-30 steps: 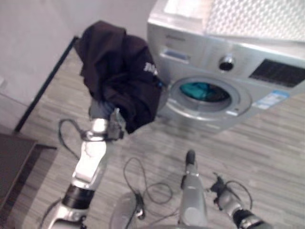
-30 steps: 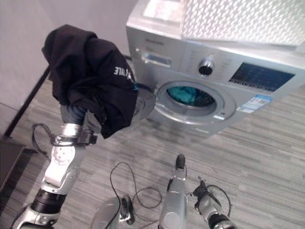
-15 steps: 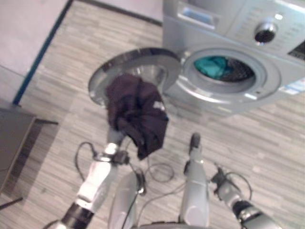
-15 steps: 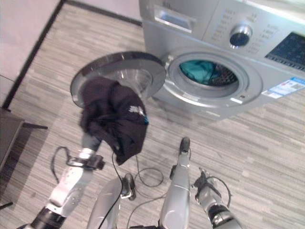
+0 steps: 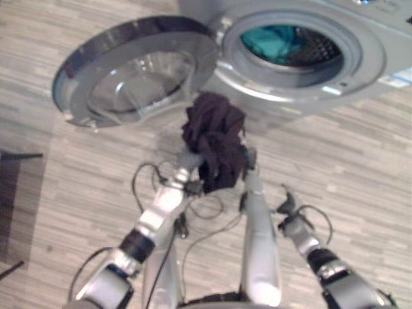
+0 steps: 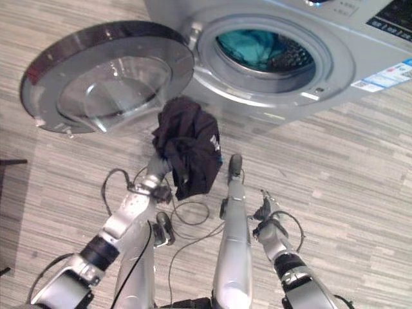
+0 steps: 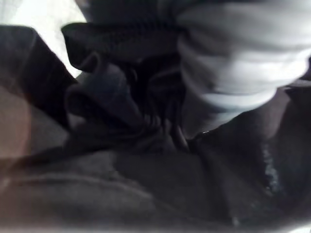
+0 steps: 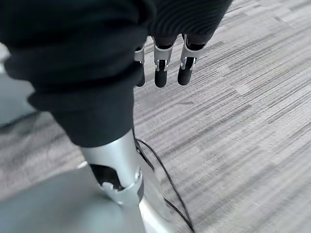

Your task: Grab the laundry basket,head to the washer,open it,put in the laundry and shut it.

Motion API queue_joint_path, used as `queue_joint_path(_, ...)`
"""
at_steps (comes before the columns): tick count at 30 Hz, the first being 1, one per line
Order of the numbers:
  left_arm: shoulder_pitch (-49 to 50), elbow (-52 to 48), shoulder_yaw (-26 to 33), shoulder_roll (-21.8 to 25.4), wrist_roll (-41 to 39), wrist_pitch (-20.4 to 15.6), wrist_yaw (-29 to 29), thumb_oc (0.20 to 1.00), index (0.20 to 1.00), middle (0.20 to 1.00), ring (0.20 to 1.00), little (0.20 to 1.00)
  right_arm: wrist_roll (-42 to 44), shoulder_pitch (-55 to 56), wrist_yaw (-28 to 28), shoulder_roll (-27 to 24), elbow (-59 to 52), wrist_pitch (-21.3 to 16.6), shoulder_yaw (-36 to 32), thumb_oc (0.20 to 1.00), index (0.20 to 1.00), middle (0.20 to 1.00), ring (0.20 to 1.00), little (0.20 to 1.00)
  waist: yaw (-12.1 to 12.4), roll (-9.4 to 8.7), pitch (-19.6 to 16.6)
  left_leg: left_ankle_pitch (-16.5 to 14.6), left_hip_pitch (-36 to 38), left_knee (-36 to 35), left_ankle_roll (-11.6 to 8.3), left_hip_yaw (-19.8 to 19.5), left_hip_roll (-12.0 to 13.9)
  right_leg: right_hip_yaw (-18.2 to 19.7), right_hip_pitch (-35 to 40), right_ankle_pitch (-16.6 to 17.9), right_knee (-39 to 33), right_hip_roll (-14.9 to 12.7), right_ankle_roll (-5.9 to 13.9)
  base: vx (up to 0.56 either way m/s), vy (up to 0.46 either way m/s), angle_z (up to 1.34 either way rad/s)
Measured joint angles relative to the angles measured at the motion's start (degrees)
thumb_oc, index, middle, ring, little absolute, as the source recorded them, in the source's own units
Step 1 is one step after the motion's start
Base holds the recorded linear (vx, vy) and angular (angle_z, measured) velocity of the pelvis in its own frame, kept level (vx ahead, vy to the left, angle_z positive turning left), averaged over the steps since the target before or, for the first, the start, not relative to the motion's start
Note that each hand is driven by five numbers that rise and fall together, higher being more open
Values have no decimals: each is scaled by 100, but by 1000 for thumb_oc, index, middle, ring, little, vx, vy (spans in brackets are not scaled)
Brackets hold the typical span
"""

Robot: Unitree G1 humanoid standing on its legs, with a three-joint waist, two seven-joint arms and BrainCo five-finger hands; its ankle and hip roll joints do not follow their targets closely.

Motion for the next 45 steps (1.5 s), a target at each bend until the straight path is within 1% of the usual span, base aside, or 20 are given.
queue_joint_path(3,-287,11,99,-192,11,-39,300,200,200,200,200,200,9,23,-135,3,-219,-62,-8,1000,1000,1000,1000,1000,-49,1,0,-27,-172,31,-70,-55,127,-10,-335,-276,406,74,-90,10,-106,-2)
queue_joint_path(9,-1075,505,179,-360,121,-43,841,200,200,200,200,200,231,-181,-326,33,-508,-169,-48,1000,1000,1000,1000,1000,-234,18,20,4,-598,-32,-134,-287,377,-182,-879,-555,813,283,-330,23,-100,-2)
queue_joint_path(16,-1680,710,214,-570,117,-67,1293,200,200,200,200,200,298,-465,-543,136,-774,-325,-47,1000,1000,1000,1000,1000,-283,20,30,40,-1099,-63,-206,-309,537,-216,-1511,-671,1026,420,-482,23,-91,-4)
queue_joint_path(20,-2055,799,615,-621,116,-118,1649,200,200,200,200,200,405,-455,-630,157,-1073,-401,-36,1000,1000,1000,1000,1000,-378,18,28,65,-1305,-115,-273,-306,674,-269,-1756,-718,1052,547,-547,47,-114,-8)
queue_joint_path(21,-2369,863,726,-546,117,-127,1805,200,200,200,200,200,405,-461,-633,195,-1082,-470,-34,1000,1000,1000,1000,1000,-421,18,28,52,-1415,-141,-377,-296,771,-304,-1920,-757,1107,608,-596,51,-113,-20)
queue_joint_path(22,-2692,868,798,-428,121,-134,1847,200,200,200,200,200,408,-483,-638,221,-994,-470,-27,1000,1000,1000,1000,1000,-451,17,29,80,-1424,-259,-490,-285,836,-382,-2035,-807,1188,637,-668,47,-118,-19)
queue_joint_path(24,-3221,1046,807,-496,128,-149,1958,200,200,200,200,200,408,-445,-649,256,-929,-481,127,1000,1000,1000,1000,1000,-543,17,28,174,-1268,-516,-681,-283,991,-431,-2034,-974,1322,769,-774,94,-207,-7)
queue_joint_path(25,-4357,2040,1008,-423,92,-139,2067,200,200,200,200,200,408,-413,-640,267,-1090,-550,183,1000,1000,1000,1000,1000,-735,7,24,344,-1176,-915,-972,-291,1116,-522,-2039,-1027,1256,868,-808,117,-223,-17)
queue_joint_path(26,-5209,2509,1293,-194,49,-164,2130,200,200,200,200,200,412,-412,-640,253,-1098,-595,185,1000,1000,1000,1000,1000,-902,5,20,473,-927,-1343,-946,-134,1255,-651,-2035,-1104,1224,977,-919,102,-184,-24)
queue_joint_path(27,-5927,2759,1295,124,-156,-161,2197,200,200,200,200,200,456,-414,-636,245,-1098,-603,267,1000,1000,1000,1000,1000,-1078,4,21,784,-531,-2037,-1076,40,1324,-741,-1987,-1184,1189,1092,-1022,114,-215,-32)
queue_joint_path(29,-6225,2979,1231,370,-189,-262,2188,200,200,200,200,200,507,-394,-619,196,-1077,-611,399,1000,1000,1000,1000,1000,-1121,8,19,980,-128,-2550,-1028,190,1380,-831,-1870,-1252,1204,1171,-1110,76,-138,-12)
queue_joint_path(30,-6225,3298,976,502,-297,-292,2199,200,200,200,200,200,597,-360,-605,87,-1121,-688,399,1000,1000,1000,1000,1000,-1151,42,0,1149,63,-2954,-993,199,1380,-911,-1819,-1310,1184,1175,-1158,68,-79,8)
queue_joint_path(32,-6236,3340,812,527,-366,-245,2196,200,200,200,200,200,645,-352,-604,-43,-1205,-769,278,1000,1000,1000,1000,1000,-1148,43,0,1346,90,-3252,-1105,176,1384,-973,-1836,-1316,1123,1179,-1177,64,-56,17)
queue_joint_path(34,-6293,3382,678,760,-478,-185,2195,200,200,200,200,200,668,-295,-590,-146,-1353,-849,160,1000,1000,1000,1000,1000,-1142,44,0,1513,233,-3608,-1077,304,1352,-959,-1844,-1299,1045,1171,-1191,64,-35,6)
queue_joint_path(35,-6339,3433,665,822,-599,-189,2192,1000,1000,1000,1000,1000,685,-294,-584,-175,-1318,-856,121,1000,1000,1000,1000,1000,-1125,45,-1,1523,228,-3628,-1065,338,1365,-957,-1865,-1306,1030,1183,-1191,98,-69,1)
queue_joint_path(37,-6796,4109,583,832,-1058,-170,2145,1000,1000,1000,1000,1000,693,-296,-575,-225,-1327,-910,116,1000,1000,1000,1000,1000,-1111,57,-6,1604,230,-3738,-1086,427,1366,-950,-1899,-1284,994,1178,-1182,42,-33,1)
queue_joint_path(38,-6889,4137,642,855,-1429,-172,2050,1000,1000,1000,1000,1000,729,-289,-571,-265,-1326,-908,113,1000,1000,1000,1000,1000,-1094,86,-21,1641,222,-3795,-1096,455,1358,-944,-1941,-1277,990,1175,-1177,36,-20,-2)
queue_joint_path(41,-6778,3681,623,972,-1972,-305,1745,1000,1000,1000,1000,1000,854,-262,-539,-372,-1324,-888,-16,1000,1000,1000,1000,1000,-1012,206,-26,1762,249,-3980,-1104,479,1359,-974,-1995,-1274,1010,1175,-1183,11,2,0)
queue_joint_path(42,-6423,2919,620,914,-2177,-350,1625,1000,1000,1000,1000,1000,854,-146,-538,-382,-1366,-889,-200,1000,1000,1000,1000,1000,-903,266,-26,1828,316,-4131,-1108,512,1340,-977,-2019,-1274,1020,1174,-1187,3,34,-4)
queue_joint_path(45,-6005,2474,567,678,-2211,-429,1479,1000,1000,1000,1000,1000,856,-70,-518,-372,-1170,-807,-204,1000,1000,1000,1000,1000,-734,321,-42,1950,483,-4392,-1111,551,1300,-977,-2017,-1290,1117,1135,-1211,-9,17,2)
